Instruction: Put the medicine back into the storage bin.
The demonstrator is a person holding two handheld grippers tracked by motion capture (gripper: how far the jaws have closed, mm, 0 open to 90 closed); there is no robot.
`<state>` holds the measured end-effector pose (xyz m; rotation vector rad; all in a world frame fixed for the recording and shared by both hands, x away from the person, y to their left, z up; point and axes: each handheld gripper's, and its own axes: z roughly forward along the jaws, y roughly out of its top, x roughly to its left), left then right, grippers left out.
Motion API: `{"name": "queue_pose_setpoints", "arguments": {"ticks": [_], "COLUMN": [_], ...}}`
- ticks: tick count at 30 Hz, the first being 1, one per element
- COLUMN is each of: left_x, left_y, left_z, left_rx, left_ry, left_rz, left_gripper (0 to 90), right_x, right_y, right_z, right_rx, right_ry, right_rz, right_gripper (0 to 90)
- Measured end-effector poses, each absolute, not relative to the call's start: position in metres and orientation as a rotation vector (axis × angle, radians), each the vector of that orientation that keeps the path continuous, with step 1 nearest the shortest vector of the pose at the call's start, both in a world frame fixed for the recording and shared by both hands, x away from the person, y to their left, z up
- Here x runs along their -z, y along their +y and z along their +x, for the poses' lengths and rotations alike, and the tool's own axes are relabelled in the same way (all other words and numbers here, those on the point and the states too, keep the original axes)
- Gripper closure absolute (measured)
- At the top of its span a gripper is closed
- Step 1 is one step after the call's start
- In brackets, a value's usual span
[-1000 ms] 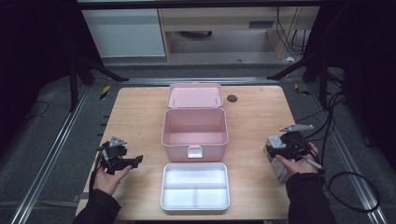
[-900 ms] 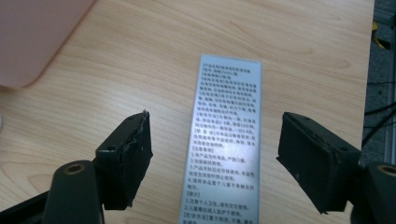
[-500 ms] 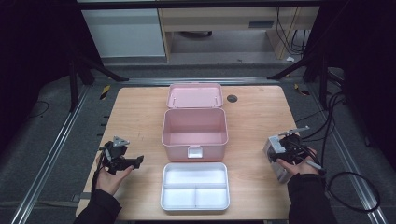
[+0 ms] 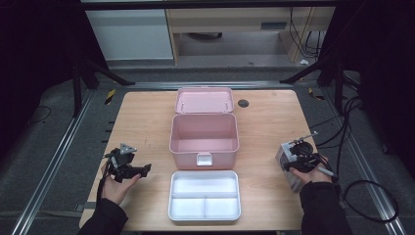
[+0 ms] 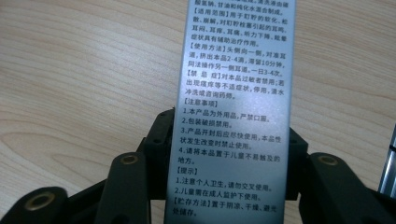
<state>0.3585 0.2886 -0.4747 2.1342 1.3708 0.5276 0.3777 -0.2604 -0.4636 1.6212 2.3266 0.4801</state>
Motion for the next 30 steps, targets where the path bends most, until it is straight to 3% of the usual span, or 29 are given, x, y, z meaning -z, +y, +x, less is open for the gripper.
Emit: {"name": "queue_pose_setpoints", "arguments": {"ticks": [12, 30], "left_x": [0.476, 0.480], "left_y": [0.287, 0.290], "left_z": [0.358, 0.358], "left_rx": [-0.502, -0.460], "left_ry": [1.358, 1.365], "left_rz": [2.147, 2.138], "left_gripper": [22.6, 24.0], "right_x": [0.453, 0.401], "right_y": [-0.254, -0.235], "right_z": [0.378, 0.393], "right_rx": [-0.516, -0.727], "right_ry": [2.344, 2.342], "right_rz": [1.578, 1.472], "right_gripper": [56.3, 56.4]}}
